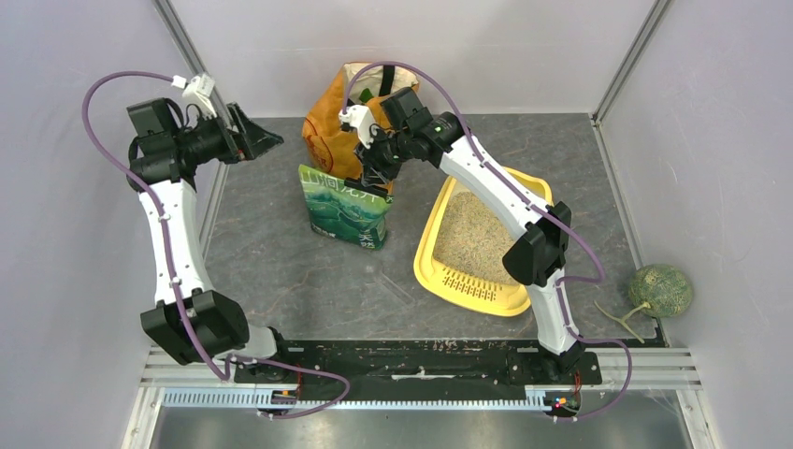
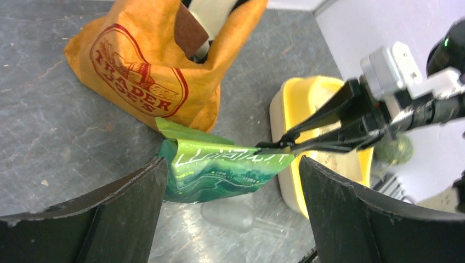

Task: Fill the litter box with clean litter

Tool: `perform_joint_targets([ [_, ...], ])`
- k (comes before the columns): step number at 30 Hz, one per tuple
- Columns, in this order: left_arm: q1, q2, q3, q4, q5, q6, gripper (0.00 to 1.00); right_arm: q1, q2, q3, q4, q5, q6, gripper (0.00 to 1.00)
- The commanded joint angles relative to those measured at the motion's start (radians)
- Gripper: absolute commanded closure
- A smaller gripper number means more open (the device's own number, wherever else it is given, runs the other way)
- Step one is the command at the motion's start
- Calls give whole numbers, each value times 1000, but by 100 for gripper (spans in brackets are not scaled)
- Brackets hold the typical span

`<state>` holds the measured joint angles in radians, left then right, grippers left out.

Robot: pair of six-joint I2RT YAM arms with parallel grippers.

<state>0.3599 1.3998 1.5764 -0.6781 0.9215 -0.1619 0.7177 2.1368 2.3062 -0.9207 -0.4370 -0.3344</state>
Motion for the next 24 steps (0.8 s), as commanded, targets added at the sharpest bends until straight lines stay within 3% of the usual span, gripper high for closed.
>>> perform_joint_targets([
  [1,-18,60,96,-258,157,474,6,-7,-63,38,105,-65,10,100],
  [4,-57,120,160,-459,110,821,8,-6,-66,23,100,-74,-3,100],
  [8,-93,137,124,-514,101,1140,16,-8,-69,-12,105,-80,-12,100],
  [12,-132,159,112,-517,100,1260,20,-12,-65,-18,111,-103,2,100],
  [16,-157,160,89,-520,93,1321,18,-13,-62,-17,107,-94,15,99],
  [19,-157,161,83,-520,101,1302,16,-12,-58,-14,106,-56,23,73],
  [24,-156,144,61,-491,98,1271,14,-11,-16,50,56,-15,31,52],
])
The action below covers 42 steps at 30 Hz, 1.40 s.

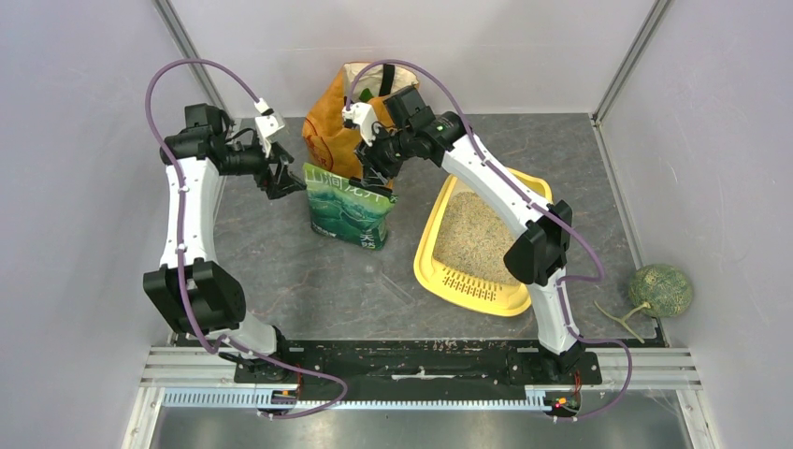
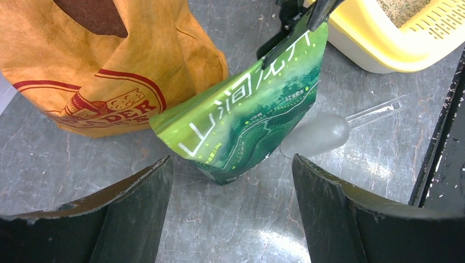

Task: Fill the litter box with clean litter

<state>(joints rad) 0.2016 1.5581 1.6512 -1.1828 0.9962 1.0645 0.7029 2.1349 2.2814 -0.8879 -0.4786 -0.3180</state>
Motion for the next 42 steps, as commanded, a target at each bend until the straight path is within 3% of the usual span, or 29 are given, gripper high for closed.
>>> perform_joint_targets([
  [1,2,-17,-14,25,24,31,14,4,-6,86,18,33,17,49],
  [4,2,-18,-11,32,28,14,14,5,0,93,18,49,29,40],
  [10,2,-16,-2,45,27,-4,13,7,3,93,6,69,30,40],
  [14,2,-16,3,44,31,-8,13,7,9,95,-14,83,29,33],
  [42,2,-8,5,52,20,-26,12,7,32,101,-38,52,14,47],
])
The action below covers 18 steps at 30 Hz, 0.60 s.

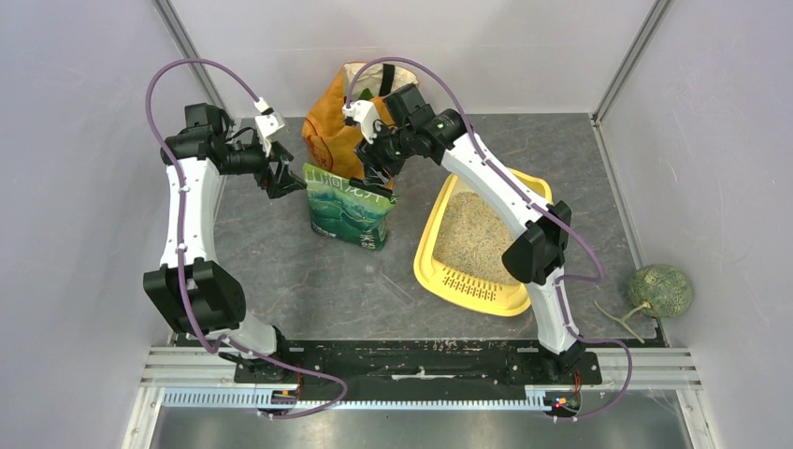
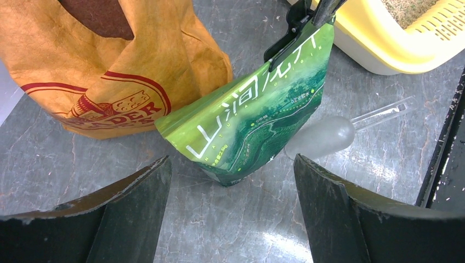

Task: Fill the litter box with clean litter

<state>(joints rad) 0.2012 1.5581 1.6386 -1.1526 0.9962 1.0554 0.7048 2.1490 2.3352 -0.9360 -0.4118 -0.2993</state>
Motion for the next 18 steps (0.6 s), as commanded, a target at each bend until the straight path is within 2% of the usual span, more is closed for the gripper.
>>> perform_joint_targets([
  [1,3,-8,18,22,19,-17,12,5,18,48,10,-13,-4,48],
  [4,3,-7,17,22,18,-17,12,5,19,49,8,-15,-7,55],
  [7,3,-9,13,25,15,-21,12,4,17,49,8,-23,-12,68],
  [9,3,-10,9,30,15,-25,12,5,13,50,8,-32,-11,78],
  [11,3,-13,3,35,15,-27,12,5,9,52,8,-46,-14,92],
  [13,3,-15,-2,37,15,-28,12,5,5,52,8,-54,-15,100],
  [18,3,-15,-3,38,12,-34,12,4,-1,53,14,-67,-24,100],
])
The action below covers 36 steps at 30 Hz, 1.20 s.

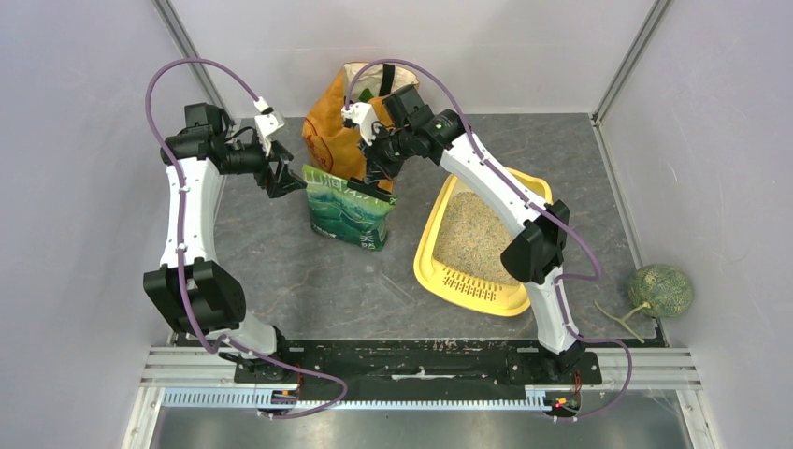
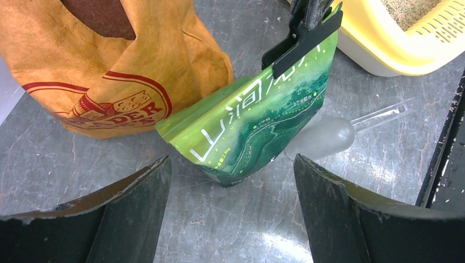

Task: Fill the litter box with clean litter

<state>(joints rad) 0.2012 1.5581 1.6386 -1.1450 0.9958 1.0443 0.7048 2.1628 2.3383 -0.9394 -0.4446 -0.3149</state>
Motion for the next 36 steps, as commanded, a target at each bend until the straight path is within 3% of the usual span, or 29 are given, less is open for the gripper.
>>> perform_joint_targets([
  [1,3,-15,-3,36,11,-31,12,3,-20,50,29,-32,-11,100],
  [8,20,-20,6,144,20,-205,12,4,-42,107,72,20,-39,100],
  [12,63,-19,44,278,28,-442,12,5,-76,116,99,28,-21,100],
  [15,106,-15,85,436,-44,-689,11,15,-98,136,120,11,29,100],
  [20,195,44,238,467,-162,-935,9,87,-138,96,134,-6,79,100],
  [25,225,29,228,442,-205,-978,9,217,-128,-29,189,28,77,100],
  [29,234,-8,174,441,-259,-991,9,311,-72,-174,355,111,84,100],
  [36,278,3,191,426,-253,-1018,9,422,119,-161,475,259,100,100],
])
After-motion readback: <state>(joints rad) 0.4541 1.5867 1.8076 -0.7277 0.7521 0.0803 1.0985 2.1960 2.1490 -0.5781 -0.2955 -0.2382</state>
